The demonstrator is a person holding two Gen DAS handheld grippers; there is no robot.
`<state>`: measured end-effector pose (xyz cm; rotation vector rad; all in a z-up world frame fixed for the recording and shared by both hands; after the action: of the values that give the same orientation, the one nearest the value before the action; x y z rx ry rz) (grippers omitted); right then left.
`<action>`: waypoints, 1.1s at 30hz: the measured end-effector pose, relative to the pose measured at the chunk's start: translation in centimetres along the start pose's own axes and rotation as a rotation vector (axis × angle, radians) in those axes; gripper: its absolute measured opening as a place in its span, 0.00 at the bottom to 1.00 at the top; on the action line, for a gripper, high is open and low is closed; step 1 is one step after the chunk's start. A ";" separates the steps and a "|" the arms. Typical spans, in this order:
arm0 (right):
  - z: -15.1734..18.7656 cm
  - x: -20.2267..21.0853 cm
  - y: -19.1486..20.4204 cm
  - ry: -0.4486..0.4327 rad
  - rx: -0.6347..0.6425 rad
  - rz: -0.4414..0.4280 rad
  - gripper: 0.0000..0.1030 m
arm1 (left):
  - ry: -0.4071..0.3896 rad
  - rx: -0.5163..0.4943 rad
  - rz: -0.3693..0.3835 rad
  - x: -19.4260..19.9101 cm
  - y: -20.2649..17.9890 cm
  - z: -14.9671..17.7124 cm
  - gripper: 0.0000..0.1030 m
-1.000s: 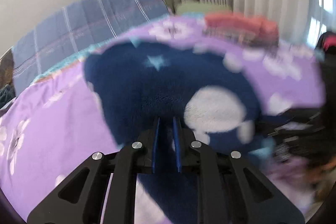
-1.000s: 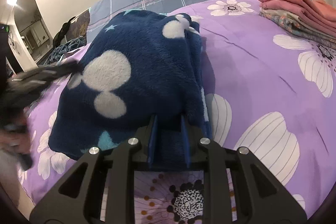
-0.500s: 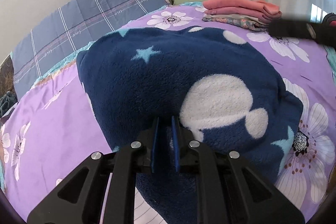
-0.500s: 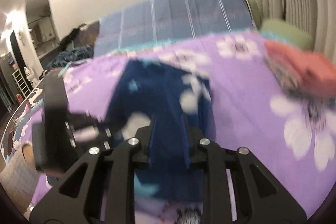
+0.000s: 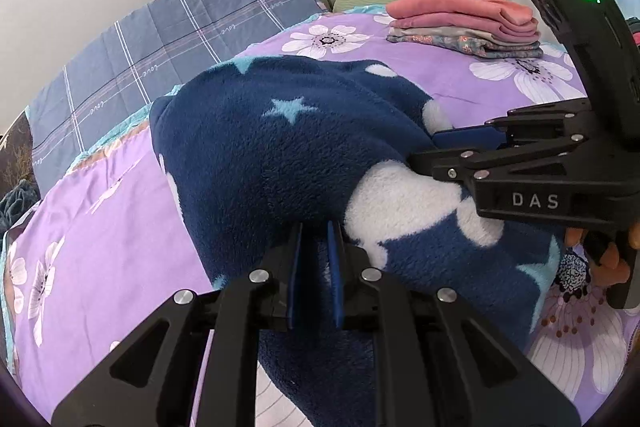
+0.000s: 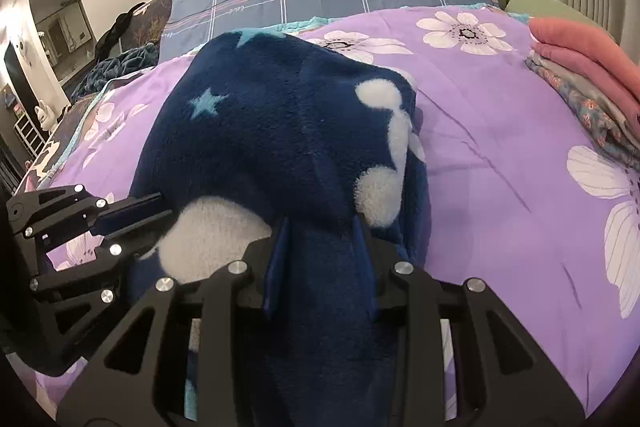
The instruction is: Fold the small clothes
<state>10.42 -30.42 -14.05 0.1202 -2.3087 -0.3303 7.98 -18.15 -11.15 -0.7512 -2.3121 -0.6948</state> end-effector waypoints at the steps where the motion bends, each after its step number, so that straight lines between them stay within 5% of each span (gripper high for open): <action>1: 0.0 0.2 0.0 -0.001 0.006 0.003 0.32 | 0.001 -0.008 -0.006 0.0 0.0 0.0 0.13; 7: 0.6 0.6 0.2 -0.017 0.015 0.002 0.32 | 0.000 -0.038 -0.031 0.9 -0.1 -0.5 0.14; 11: 0.6 0.6 0.0 -0.019 -0.006 -0.006 0.32 | -0.061 0.045 0.028 2.7 2.6 -2.7 0.17; 14: 0.6 0.6 0.1 -0.025 0.002 -0.002 0.33 | -0.107 0.110 0.002 2.3 5.9 -5.9 0.16; 17: 0.6 0.6 0.1 -0.031 -0.002 -0.001 0.33 | -0.085 0.159 0.030 -1.5 8.3 -7.8 0.16; 20: 0.6 0.7 0.2 -0.039 -0.003 -0.018 0.33 | 0.116 0.051 -0.043 -10.1 8.3 -4.9 0.17; 21: 0.5 0.5 0.3 -0.038 0.005 -0.017 0.33 | 0.106 0.058 -0.040 -11.4 8.2 -4.0 0.14; 23: 0.4 0.3 0.6 -0.040 0.019 0.018 0.33 | 0.081 0.160 -0.004 -11.0 8.8 -4.0 0.13; 28: 0.2 0.5 0.7 -0.020 0.051 0.017 0.33 | 0.073 0.098 -0.042 -9.5 8.4 -4.7 0.13; 33: 0.2 0.5 0.1 -0.010 0.022 -0.013 0.33 | -0.032 0.160 -0.007 -6.4 10.8 -6.7 0.28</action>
<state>9.96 -30.37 -13.80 0.1451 -2.3224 -0.3123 21.72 -16.90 -7.85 -0.6854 -2.3669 -0.4965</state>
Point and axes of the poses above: each gripper's, at about its wrist camera, not at the fingertips, and x roughly against the way its jaws point, y to its left, z to its underside, the point moved 3 cm from there along -x, roughly the way its jaws point, and after that the axes turned 6 degrees about -x, right-handed, at the moved point
